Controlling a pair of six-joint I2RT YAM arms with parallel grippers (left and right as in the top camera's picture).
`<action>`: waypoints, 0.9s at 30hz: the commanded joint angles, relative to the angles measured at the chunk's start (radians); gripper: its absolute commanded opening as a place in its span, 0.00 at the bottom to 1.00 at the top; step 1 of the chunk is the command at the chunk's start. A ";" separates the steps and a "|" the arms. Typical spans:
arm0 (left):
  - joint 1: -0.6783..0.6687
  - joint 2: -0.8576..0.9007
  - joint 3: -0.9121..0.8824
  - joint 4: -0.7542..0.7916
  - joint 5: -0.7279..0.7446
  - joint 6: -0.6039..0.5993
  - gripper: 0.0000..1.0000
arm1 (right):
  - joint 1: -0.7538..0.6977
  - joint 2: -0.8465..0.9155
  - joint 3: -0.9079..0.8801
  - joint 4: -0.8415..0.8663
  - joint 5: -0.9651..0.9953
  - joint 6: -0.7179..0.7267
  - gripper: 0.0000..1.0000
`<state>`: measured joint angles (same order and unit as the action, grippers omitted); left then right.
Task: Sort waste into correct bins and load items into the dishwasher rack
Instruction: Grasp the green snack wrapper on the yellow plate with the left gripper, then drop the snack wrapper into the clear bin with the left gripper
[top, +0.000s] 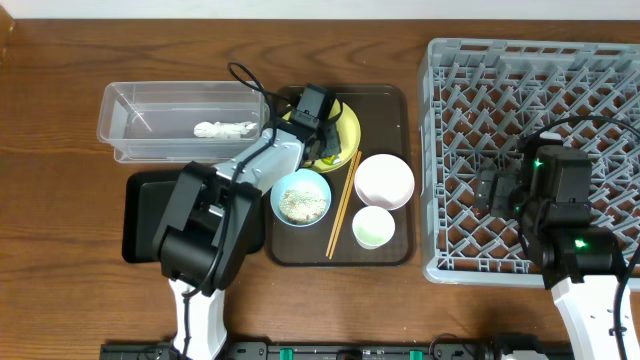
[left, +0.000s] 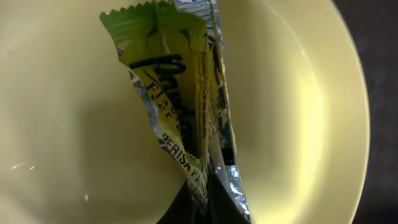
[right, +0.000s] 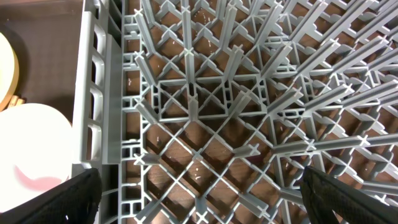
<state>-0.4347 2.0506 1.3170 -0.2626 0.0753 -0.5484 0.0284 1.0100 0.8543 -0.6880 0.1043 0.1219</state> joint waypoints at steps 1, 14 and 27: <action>0.033 -0.097 0.002 -0.021 -0.009 0.017 0.06 | 0.008 -0.002 0.022 -0.001 -0.004 -0.003 0.99; 0.326 -0.329 0.002 -0.097 -0.009 -0.052 0.07 | 0.008 -0.002 0.022 -0.001 -0.004 -0.003 0.99; 0.395 -0.324 -0.006 -0.145 0.009 -0.035 0.55 | 0.008 -0.002 0.022 -0.001 -0.004 -0.003 0.99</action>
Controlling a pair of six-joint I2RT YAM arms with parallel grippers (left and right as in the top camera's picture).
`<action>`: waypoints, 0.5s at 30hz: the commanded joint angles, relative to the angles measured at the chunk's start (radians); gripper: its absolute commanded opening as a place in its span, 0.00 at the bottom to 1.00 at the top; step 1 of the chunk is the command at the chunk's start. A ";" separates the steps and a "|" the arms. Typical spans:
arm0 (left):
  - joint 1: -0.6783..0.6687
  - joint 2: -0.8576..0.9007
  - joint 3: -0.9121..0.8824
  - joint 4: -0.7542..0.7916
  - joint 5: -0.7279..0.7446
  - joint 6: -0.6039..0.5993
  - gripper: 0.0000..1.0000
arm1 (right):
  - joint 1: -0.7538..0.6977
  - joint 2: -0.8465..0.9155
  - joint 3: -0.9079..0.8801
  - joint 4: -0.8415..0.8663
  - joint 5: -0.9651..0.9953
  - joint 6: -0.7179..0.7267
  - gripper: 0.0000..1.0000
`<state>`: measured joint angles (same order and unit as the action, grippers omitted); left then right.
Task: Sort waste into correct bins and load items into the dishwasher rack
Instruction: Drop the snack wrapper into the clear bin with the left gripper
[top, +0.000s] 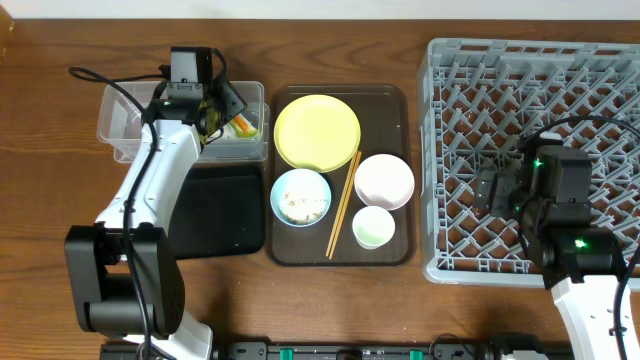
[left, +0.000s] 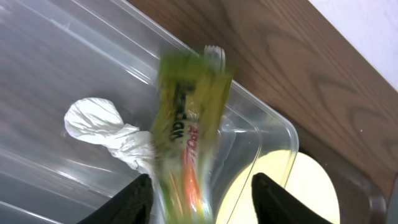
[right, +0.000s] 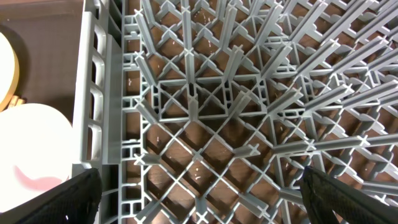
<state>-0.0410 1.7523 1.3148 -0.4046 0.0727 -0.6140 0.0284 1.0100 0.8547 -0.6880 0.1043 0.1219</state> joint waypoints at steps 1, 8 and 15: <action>-0.004 -0.037 -0.003 -0.006 0.019 0.046 0.56 | 0.008 -0.002 0.021 -0.001 -0.004 -0.003 0.99; -0.116 -0.136 -0.003 -0.064 0.021 0.178 0.56 | 0.008 -0.002 0.021 0.000 -0.004 -0.003 0.99; -0.347 -0.120 -0.005 -0.214 0.020 0.307 0.56 | 0.008 -0.002 0.021 -0.001 -0.004 -0.003 0.99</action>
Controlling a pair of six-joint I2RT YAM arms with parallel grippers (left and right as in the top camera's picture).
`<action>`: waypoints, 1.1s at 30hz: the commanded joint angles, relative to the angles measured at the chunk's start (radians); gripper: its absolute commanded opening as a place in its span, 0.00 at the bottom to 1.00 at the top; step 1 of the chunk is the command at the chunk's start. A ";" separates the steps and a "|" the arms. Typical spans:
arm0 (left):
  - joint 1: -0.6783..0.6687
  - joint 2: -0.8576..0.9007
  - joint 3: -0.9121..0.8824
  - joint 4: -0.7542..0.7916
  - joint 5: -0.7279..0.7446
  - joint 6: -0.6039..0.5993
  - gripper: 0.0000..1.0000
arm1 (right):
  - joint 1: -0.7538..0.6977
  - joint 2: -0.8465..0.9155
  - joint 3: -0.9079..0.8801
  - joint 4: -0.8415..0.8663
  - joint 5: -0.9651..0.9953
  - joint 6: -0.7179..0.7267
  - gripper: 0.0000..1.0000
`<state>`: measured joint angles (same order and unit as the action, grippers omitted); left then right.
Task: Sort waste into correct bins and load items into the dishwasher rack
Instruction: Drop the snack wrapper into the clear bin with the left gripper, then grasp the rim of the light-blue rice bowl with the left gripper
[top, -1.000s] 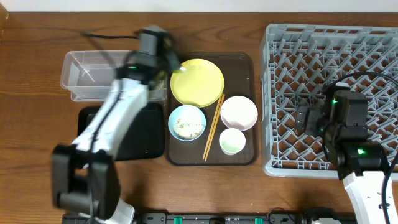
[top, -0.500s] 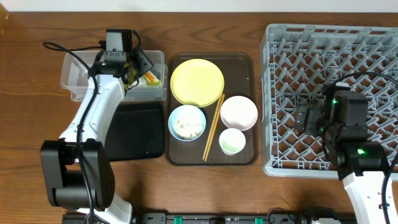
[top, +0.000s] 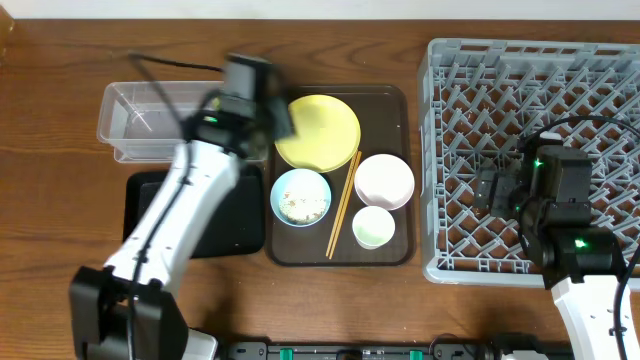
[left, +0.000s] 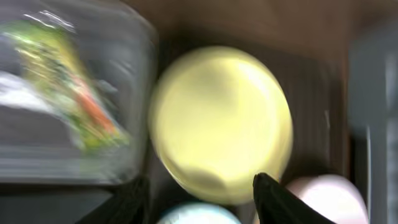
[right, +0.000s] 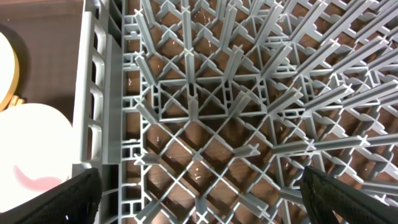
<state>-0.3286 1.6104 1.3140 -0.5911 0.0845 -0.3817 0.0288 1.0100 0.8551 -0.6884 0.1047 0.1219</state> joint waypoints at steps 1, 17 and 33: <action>-0.089 0.035 -0.007 -0.042 0.008 0.075 0.56 | 0.007 -0.002 0.021 0.000 -0.005 -0.003 0.99; -0.292 0.256 -0.035 -0.093 0.008 0.071 0.50 | 0.007 -0.002 0.021 -0.001 -0.005 -0.003 0.99; -0.294 0.315 -0.035 -0.133 0.008 0.070 0.06 | 0.007 -0.002 0.021 -0.002 -0.005 -0.003 0.99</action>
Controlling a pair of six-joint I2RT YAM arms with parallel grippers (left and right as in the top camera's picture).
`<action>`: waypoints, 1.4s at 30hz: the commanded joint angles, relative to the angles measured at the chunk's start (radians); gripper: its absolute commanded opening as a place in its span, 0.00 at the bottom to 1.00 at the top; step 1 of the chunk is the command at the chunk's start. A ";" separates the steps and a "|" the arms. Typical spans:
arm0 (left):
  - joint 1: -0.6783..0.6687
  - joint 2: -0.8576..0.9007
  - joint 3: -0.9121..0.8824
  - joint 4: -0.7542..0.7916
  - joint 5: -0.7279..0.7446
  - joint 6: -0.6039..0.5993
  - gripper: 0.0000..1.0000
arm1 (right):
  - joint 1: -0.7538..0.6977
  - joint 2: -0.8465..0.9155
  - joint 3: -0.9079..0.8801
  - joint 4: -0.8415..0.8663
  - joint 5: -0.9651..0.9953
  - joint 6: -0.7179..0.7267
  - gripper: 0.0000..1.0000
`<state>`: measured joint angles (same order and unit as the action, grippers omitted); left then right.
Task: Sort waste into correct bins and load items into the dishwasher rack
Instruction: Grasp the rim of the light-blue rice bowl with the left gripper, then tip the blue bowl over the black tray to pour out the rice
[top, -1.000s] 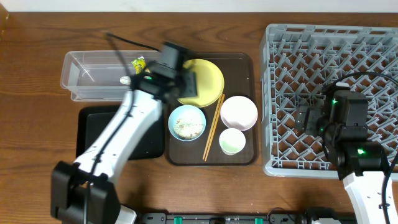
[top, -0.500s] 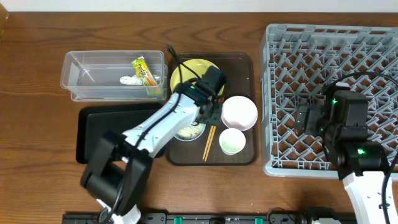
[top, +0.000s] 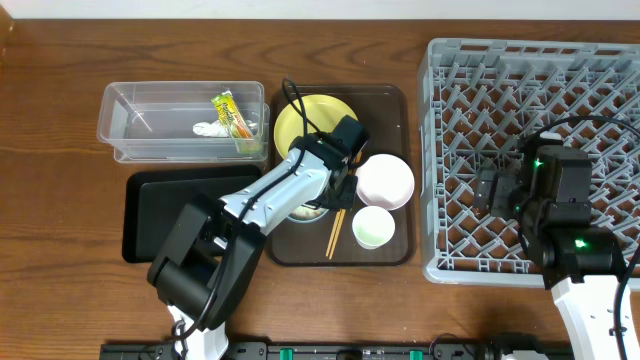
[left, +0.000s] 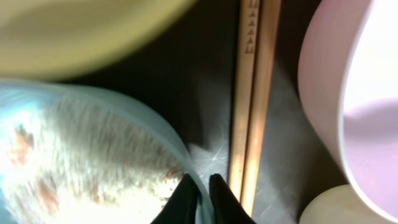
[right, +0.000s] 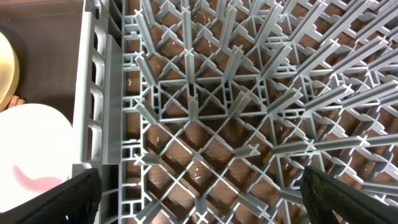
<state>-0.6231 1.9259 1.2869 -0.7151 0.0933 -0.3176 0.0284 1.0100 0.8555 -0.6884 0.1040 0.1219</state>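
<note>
My left gripper (left: 202, 194) is shut on the right rim of the blue bowl (left: 81, 155), which holds food scraps; the rim shows between its fingertips. In the overhead view the left gripper (top: 335, 190) covers most of the blue bowl (top: 300, 212). Wooden chopsticks (left: 254, 93) lie just right of the fingers. The pink-white bowl (top: 384, 180), green cup (top: 373, 227) and yellow plate (top: 305, 122) share the brown tray (top: 390, 100). A green wrapper (top: 231, 116) lies in the clear bin (top: 130, 125). My right gripper (right: 199, 196) hangs open over the grey dishwasher rack (top: 530, 90).
A black bin (top: 150, 215) lies in front of the clear bin, left of the tray. A crumpled white tissue (top: 205, 129) lies in the clear bin beside the wrapper. The rack's upright pegs (right: 236, 68) stand under the right gripper.
My left gripper was open and empty between the clear bin and the yellow plate. It is now low at the blue bowl, shut on its right rim. The right arm has not moved.
My left gripper first held the green wrapper on the yellow plate. Then it was over the clear bin, open, with the wrapper between its fingers. Then it was back near the plate, the wrapper left in the bin. Now it grips the blue bowl's rim.
</note>
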 joint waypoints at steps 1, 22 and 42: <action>0.001 -0.004 -0.007 -0.016 -0.001 0.006 0.06 | 0.008 -0.002 0.021 -0.002 -0.004 -0.003 0.99; 0.369 -0.351 -0.011 -0.201 0.317 0.135 0.06 | 0.008 -0.002 0.021 -0.003 -0.003 -0.004 0.99; 1.033 -0.298 -0.335 -0.185 1.323 0.647 0.06 | 0.008 -0.002 0.021 -0.003 -0.003 -0.004 0.99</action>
<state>0.3710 1.6108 0.9768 -0.9001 1.2556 0.2630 0.0284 1.0100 0.8555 -0.6910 0.1043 0.1219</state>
